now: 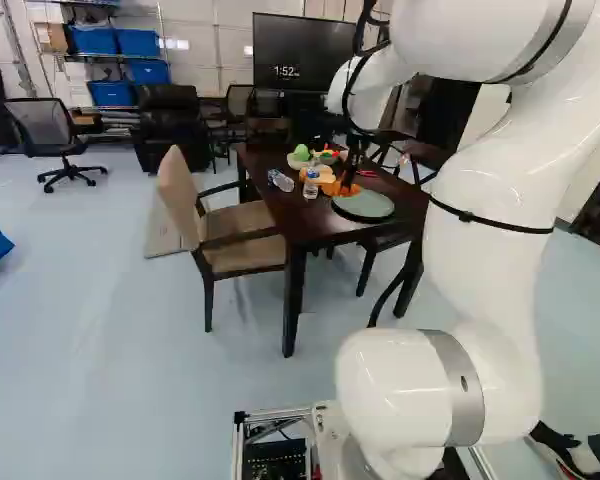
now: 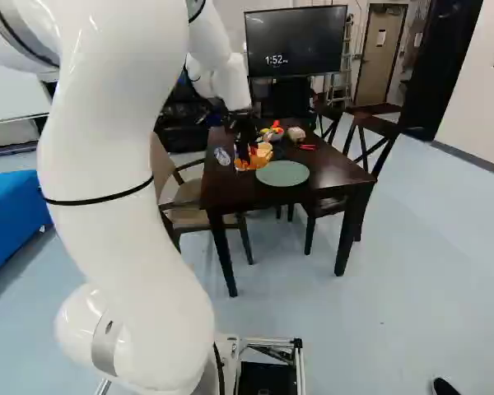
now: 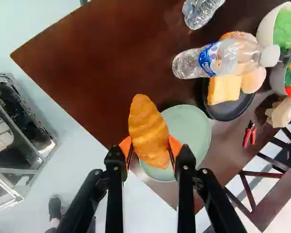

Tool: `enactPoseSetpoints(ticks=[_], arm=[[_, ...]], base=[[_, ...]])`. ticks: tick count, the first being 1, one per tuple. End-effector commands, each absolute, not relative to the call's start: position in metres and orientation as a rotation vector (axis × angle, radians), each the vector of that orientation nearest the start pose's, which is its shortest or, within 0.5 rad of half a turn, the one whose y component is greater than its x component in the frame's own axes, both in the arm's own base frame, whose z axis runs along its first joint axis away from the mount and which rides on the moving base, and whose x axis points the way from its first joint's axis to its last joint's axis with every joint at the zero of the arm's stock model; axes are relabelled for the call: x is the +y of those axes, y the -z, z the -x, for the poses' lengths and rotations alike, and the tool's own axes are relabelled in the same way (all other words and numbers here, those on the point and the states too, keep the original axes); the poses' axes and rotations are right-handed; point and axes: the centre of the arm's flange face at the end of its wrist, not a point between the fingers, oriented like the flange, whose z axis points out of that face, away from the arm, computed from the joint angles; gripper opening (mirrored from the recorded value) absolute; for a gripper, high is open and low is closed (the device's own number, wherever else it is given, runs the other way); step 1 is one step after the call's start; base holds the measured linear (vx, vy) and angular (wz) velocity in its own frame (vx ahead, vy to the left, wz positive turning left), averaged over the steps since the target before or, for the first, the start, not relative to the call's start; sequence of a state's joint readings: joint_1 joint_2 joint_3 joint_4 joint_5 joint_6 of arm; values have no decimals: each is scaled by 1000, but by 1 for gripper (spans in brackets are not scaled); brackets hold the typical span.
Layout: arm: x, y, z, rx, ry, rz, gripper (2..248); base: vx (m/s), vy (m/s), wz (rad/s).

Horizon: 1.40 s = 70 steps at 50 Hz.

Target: Move the croissant to the empty plate

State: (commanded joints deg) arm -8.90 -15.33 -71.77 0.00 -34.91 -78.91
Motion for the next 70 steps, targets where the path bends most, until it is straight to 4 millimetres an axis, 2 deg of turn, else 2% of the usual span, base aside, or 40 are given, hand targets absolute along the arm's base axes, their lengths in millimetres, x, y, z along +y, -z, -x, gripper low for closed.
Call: enactPoseSetpoints(ticks=[29, 61, 70], arm=[[-140, -546, -567, -1820, 450, 2856, 115], [-201, -545, -581, -1702, 451, 2957, 115], [-204, -544, -587, -1700, 456, 2961, 115]], base=[[0, 0, 0], [0, 0, 0], [0, 0, 0]])
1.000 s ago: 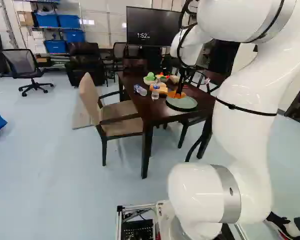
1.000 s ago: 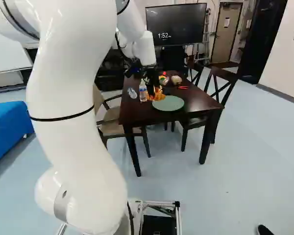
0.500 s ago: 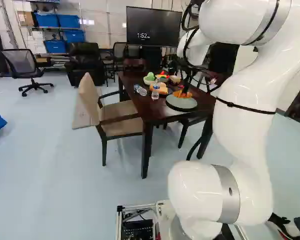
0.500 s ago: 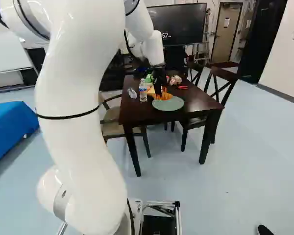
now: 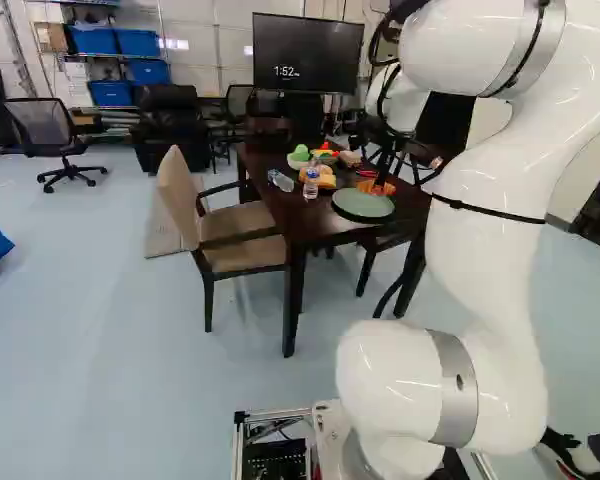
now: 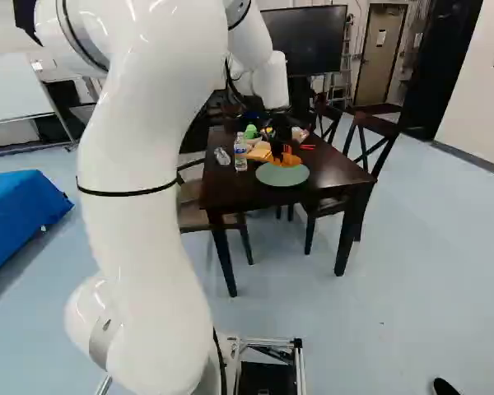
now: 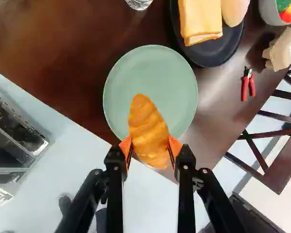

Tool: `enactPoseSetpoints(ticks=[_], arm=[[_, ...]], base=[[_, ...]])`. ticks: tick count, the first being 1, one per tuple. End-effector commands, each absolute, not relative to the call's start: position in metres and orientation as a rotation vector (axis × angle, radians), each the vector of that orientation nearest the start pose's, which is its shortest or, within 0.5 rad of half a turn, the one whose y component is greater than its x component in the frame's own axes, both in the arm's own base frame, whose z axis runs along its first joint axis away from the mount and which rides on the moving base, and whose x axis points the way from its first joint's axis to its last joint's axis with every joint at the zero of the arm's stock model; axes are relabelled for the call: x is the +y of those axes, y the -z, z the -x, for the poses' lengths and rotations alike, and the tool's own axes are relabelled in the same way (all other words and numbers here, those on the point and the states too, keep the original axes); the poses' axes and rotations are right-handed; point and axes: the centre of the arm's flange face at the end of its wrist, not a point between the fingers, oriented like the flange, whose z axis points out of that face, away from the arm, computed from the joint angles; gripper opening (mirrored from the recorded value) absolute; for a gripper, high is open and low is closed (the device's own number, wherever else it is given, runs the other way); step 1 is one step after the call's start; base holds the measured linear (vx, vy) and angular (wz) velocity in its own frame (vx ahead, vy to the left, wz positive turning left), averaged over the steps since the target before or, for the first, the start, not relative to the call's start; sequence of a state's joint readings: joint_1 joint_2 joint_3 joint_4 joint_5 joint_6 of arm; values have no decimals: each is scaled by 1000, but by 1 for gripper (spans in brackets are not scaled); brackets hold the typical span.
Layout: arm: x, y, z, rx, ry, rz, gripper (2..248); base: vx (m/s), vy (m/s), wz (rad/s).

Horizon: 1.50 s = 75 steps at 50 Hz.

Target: Move the croissant to the empty plate

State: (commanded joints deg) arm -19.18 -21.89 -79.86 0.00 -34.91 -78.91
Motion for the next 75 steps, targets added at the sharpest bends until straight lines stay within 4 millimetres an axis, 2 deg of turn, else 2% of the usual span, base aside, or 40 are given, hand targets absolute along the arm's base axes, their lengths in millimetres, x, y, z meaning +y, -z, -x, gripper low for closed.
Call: enactPoseSetpoints(ticks=[21, 45, 66, 75], arm=[[-204, -542, -598, -1710, 463, 2957, 115], [-197, -511, -632, -1738, 432, 2916, 115], [-199, -481, -641, -1726, 381, 2894, 115], [-199, -481, -641, -1726, 381, 2894, 117]], base=[[0, 0, 0], [0, 0, 0], [0, 0, 0], [0, 0, 0]])
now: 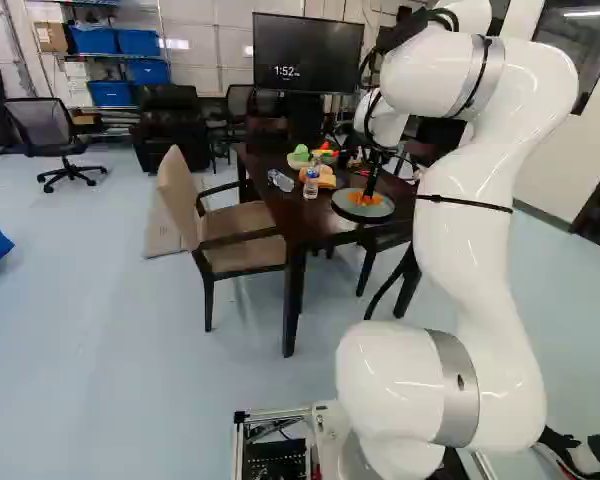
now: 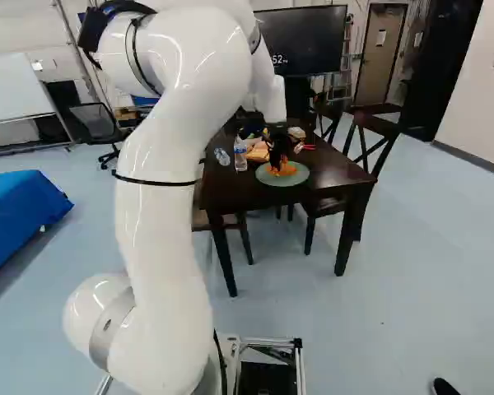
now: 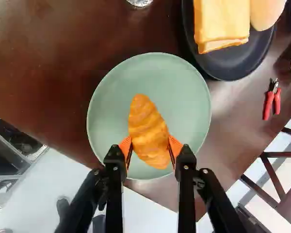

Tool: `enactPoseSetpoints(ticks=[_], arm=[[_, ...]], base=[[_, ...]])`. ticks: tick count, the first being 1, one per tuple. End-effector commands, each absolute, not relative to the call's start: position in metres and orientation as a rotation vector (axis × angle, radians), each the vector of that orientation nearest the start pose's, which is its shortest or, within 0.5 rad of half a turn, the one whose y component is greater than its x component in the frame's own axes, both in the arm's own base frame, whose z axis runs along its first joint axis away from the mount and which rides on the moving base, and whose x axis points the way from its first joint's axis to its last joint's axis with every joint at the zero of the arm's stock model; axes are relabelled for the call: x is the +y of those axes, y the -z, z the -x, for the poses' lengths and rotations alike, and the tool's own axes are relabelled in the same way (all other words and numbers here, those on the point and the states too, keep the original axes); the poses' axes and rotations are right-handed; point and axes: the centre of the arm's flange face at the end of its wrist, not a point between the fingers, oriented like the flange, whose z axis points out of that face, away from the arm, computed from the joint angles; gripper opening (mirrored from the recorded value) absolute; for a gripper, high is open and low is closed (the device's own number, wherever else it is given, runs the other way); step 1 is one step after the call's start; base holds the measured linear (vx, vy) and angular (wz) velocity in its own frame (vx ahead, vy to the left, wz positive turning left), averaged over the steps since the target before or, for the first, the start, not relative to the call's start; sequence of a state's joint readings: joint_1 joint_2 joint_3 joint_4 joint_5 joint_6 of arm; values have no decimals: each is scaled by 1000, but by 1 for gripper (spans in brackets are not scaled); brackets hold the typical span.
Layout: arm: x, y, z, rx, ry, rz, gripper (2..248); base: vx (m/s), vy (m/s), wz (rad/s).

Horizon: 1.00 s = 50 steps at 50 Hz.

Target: Move the croissant to the empty plate

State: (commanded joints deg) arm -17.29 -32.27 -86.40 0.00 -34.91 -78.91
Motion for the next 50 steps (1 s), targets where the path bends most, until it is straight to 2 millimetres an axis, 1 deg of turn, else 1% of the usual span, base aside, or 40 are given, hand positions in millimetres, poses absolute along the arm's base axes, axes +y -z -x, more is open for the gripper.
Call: enactPoseSetpoints(ticks=[3, 4, 8, 9, 14, 15, 19, 20, 29, 50], arm=[[-199, -481, -641, -1726, 381, 2894, 117], [-199, -481, -641, -1726, 381, 2894, 145], [-199, -481, -641, -1726, 381, 2894, 145], [-199, -481, -641, -1726, 381, 2894, 177], [-199, -481, -641, -1726, 381, 2894, 177], [-199, -481, -641, -1726, 381, 2894, 211], [-199, -481, -641, -1726, 381, 2894, 211], [-199, -481, -641, -1726, 381, 2894, 245], [-199, -486, -639, -1728, 390, 2898, 247], [-196, -515, -631, -1740, 440, 2918, 247]], base=[[0, 0, 0], [0, 0, 0], [0, 0, 0], [0, 0, 0], [0, 0, 0], [0, 0, 0], [0, 0, 0], [0, 0, 0], [0, 0, 0], [0, 0, 0]])
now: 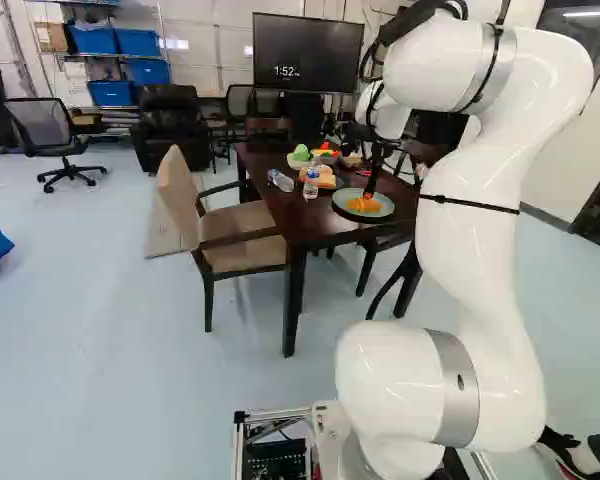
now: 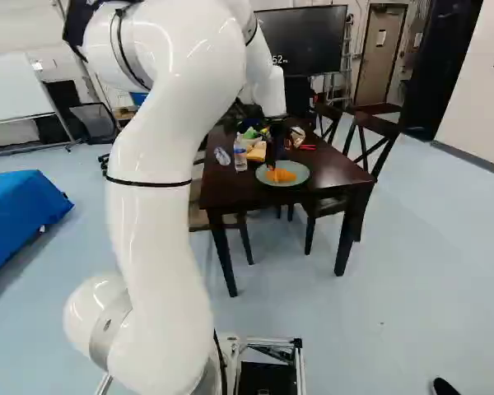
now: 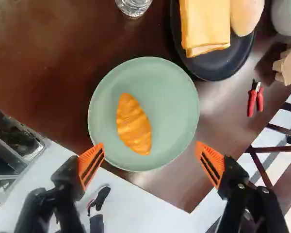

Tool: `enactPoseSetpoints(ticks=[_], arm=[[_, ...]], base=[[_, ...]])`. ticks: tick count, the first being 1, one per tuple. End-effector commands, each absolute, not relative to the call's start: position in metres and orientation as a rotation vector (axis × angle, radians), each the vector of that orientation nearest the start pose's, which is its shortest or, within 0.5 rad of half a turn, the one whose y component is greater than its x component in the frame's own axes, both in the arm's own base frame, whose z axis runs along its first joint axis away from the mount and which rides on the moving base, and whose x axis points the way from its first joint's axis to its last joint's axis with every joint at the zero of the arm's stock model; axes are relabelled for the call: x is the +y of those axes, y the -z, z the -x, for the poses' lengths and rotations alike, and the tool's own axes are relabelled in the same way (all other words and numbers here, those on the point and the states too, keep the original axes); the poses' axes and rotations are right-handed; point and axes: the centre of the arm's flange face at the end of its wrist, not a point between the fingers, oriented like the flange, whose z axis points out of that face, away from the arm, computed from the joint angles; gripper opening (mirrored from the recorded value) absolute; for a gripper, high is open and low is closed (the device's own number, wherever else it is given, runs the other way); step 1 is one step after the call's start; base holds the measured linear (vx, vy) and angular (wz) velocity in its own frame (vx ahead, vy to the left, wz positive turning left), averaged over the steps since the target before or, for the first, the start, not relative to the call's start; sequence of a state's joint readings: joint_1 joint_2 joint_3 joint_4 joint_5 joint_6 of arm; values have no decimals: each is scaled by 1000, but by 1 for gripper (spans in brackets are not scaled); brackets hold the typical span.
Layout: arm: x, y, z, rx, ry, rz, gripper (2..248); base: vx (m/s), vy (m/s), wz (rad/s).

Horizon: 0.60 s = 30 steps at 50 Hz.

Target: Move the croissant to the empty plate

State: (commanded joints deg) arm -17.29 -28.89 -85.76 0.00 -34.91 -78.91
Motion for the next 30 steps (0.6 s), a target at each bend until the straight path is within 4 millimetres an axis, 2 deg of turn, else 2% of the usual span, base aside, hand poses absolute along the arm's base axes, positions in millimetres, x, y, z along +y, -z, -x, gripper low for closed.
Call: enactPoseSetpoints(ticks=[26, 30], arm=[[-193, -551, -620, -1756, 508, 2944, 247], [-192, -551, -620, -1757, 508, 2943, 247]], base=[[0, 0, 0], [0, 0, 0]])
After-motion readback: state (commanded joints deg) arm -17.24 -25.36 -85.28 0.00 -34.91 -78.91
